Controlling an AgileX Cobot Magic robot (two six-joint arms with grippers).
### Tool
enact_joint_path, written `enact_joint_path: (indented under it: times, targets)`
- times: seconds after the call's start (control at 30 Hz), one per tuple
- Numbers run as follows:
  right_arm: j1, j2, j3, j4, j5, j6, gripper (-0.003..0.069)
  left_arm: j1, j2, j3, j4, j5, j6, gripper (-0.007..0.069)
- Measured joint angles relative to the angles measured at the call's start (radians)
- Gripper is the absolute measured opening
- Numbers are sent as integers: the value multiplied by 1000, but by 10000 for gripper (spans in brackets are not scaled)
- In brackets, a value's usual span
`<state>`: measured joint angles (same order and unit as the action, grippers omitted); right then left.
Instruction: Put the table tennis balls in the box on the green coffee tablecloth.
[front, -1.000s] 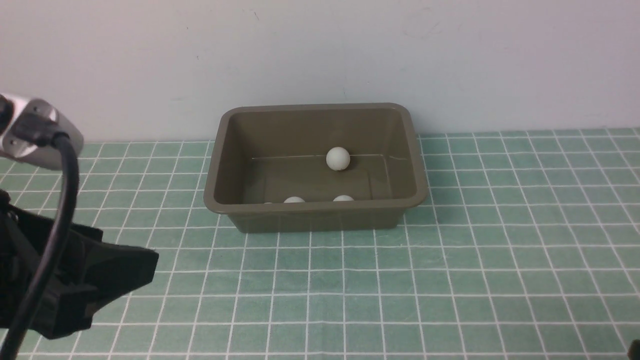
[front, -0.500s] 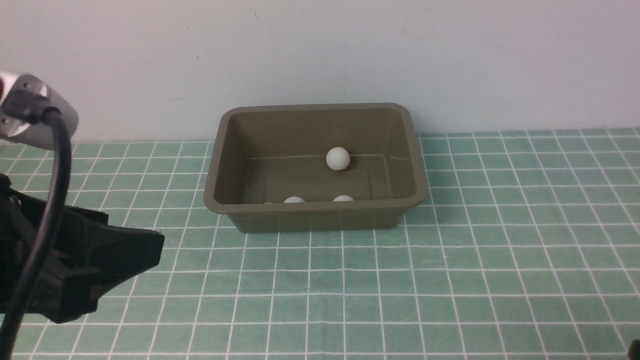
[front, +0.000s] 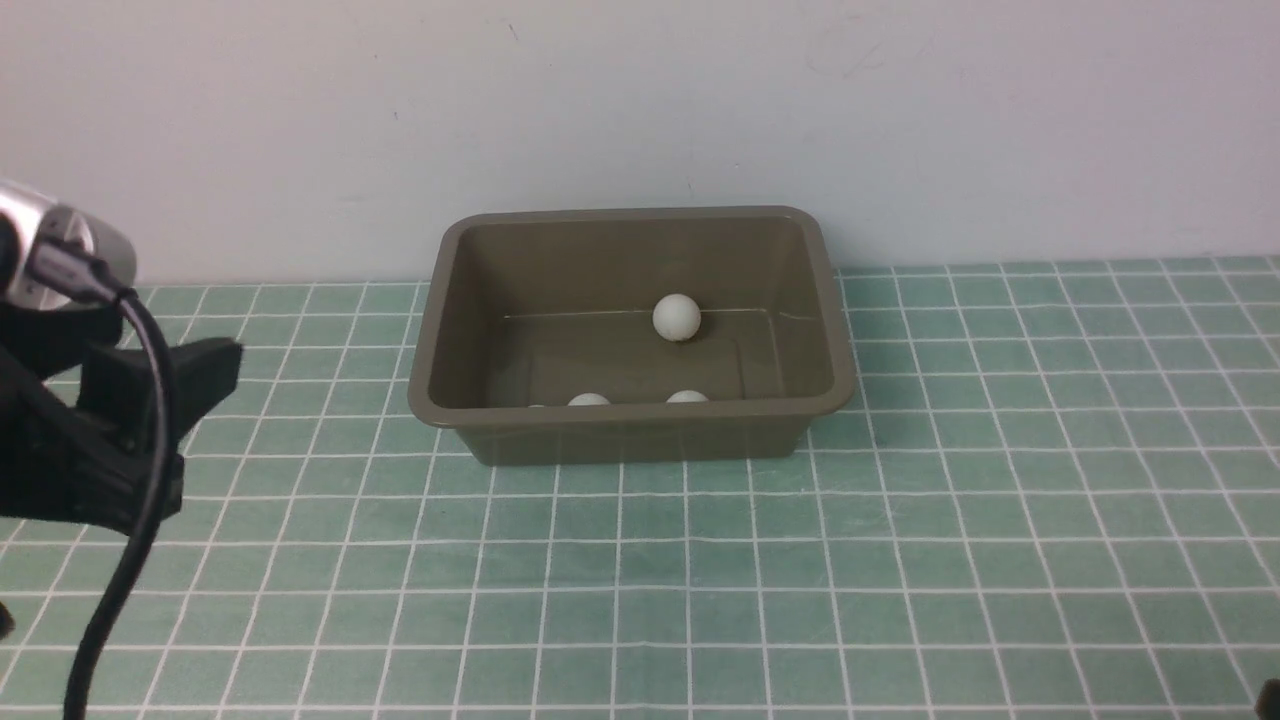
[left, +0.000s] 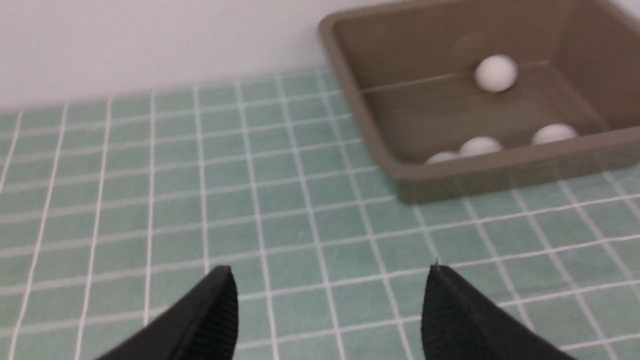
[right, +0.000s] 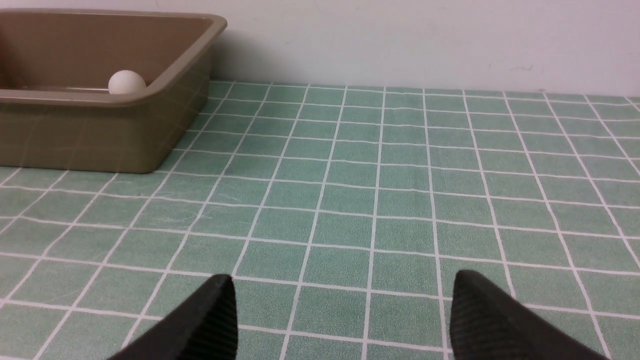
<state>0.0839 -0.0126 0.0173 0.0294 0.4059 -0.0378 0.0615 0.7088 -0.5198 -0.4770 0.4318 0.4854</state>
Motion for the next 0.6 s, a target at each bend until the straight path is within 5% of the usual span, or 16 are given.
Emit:
enact_joint_path:
  times: [0.27, 0.6]
  targets:
    - [0, 0, 0, 0, 0, 0, 516, 63, -361, 395, -29, -250, 124, 447]
    - [0, 0, 1, 0, 0, 0, 516, 65, -518, 460, -36, -257, 133, 447]
